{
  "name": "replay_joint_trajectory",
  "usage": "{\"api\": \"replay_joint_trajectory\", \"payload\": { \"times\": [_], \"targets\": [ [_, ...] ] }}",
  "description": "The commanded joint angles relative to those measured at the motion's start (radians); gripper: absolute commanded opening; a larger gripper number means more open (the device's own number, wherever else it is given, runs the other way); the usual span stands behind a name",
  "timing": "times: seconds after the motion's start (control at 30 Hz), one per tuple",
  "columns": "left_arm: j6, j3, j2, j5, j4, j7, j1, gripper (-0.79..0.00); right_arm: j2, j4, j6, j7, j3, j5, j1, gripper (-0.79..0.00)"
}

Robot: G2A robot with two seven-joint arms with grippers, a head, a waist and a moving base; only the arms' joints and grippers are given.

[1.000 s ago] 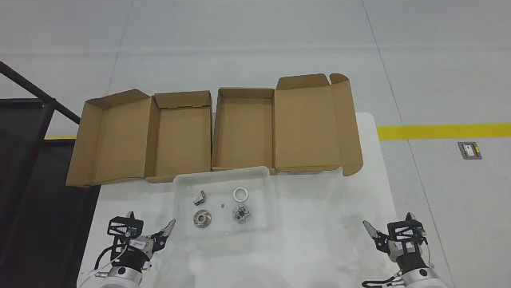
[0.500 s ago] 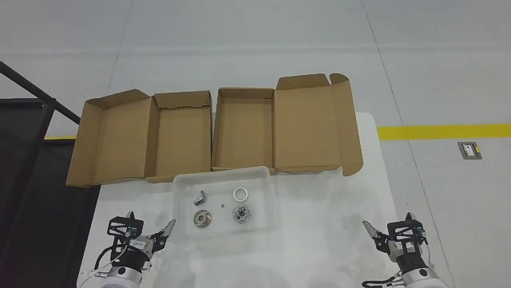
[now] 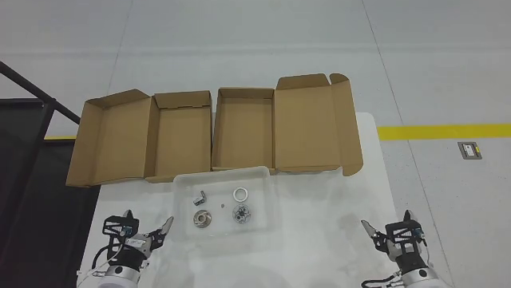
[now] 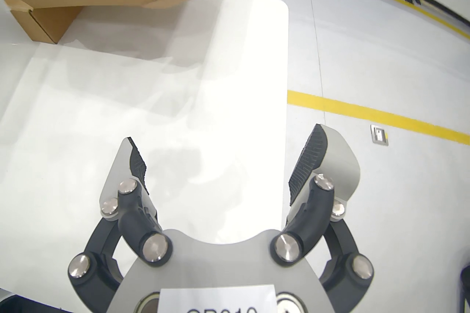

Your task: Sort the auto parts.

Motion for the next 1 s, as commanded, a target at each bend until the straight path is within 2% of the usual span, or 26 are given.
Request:
{"api": "replay_joint_trajectory", "payload": {
  "times": [0.0,0.1,0.2,0.37,0.43,0.87,0.97],
  "targets": [
    [-0.034,-0.041,0.002,-0.03,-0.012,0.031,0.024,0.0,0.001,-0.048,0.012,-0.03,-0.004,-0.08,-0.023,0.0],
    [-0.095,-0.106,0.006,-0.073,-0.029,0.071,0.063,0.0,0.005,-0.14,-0.01,-0.025,-0.014,-0.191,-0.05,0.0],
    [-0.208,-0.171,0.013,-0.112,-0.034,0.097,0.096,0.0,0.013,-0.235,-0.109,-0.006,-0.023,-0.31,-0.055,0.0],
    [-0.398,-0.254,0.022,-0.172,-0.028,0.123,0.135,0.0,0.021,-0.363,-0.254,0.095,-0.097,-0.502,0.0,0.0],
    [-0.441,-0.27,0.025,-0.166,-0.028,0.129,0.149,0.0,0.019,-0.378,-0.25,0.137,-0.12,-0.508,0.025,0.0],
    [-0.441,-0.27,0.025,-0.166,-0.028,0.129,0.149,0.0,0.019,-0.374,-0.252,0.152,-0.121,-0.519,0.025,0.0],
    [-0.426,-0.259,0.024,-0.157,-0.03,0.114,0.138,0.0,0.021,-0.406,-0.389,0.207,-0.163,-0.532,0.083,0.0]
  ]
}}
